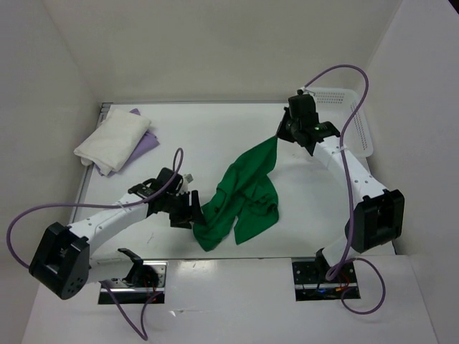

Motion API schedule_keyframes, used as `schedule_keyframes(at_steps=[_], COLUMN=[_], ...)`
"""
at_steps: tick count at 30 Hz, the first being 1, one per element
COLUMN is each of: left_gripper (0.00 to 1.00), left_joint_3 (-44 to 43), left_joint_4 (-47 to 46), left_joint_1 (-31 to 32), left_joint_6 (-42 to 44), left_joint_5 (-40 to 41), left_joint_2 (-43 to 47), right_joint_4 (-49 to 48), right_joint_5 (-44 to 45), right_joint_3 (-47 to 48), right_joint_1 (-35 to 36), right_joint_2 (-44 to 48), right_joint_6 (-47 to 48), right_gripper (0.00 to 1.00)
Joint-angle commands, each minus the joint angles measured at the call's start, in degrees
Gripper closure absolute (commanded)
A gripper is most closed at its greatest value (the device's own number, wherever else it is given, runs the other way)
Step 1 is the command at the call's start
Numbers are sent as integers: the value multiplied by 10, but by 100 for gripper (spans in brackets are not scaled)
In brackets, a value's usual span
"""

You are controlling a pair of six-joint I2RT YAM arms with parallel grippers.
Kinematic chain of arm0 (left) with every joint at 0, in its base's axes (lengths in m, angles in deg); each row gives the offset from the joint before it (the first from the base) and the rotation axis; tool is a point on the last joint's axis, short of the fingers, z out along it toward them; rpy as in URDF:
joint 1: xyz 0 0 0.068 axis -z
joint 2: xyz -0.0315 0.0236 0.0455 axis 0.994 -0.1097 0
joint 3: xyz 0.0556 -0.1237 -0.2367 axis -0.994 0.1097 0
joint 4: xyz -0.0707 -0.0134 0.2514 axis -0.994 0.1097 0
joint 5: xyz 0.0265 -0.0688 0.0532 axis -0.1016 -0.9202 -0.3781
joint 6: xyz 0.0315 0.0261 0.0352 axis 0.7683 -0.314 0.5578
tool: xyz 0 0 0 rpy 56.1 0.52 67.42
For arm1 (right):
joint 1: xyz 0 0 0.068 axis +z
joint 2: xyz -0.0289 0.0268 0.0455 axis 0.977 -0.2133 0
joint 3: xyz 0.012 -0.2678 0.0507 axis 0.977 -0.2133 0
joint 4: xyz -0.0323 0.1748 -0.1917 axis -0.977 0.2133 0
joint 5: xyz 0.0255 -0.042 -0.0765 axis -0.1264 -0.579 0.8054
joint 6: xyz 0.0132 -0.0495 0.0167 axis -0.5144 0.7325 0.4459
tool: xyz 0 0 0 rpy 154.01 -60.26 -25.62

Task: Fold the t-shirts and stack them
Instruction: Flatten out the crumpled T-shirt at the center of the board.

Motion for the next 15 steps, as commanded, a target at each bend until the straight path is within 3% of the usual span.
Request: schedule_keyframes(at_steps=[1, 10, 15], left_gripper=[30, 30, 37], left_joint_3=[5, 5, 14], left_joint_4=[-23, -30, -63], left_joint_1=[16, 34, 34], left_joint_6=[-9, -20, -25], left_joint_5=[-20, 21, 50], left_joint_2=[12, -17, -23], right_joint_4=[-23, -29, -29], right_joint_5=[0, -12, -23], right_joint_3=[31, 55, 49], right_joint_1=[-13, -31, -49], right_joint_2=[8, 3, 8], right_joint_6=[18, 18, 18], right_gripper=[100, 100, 100])
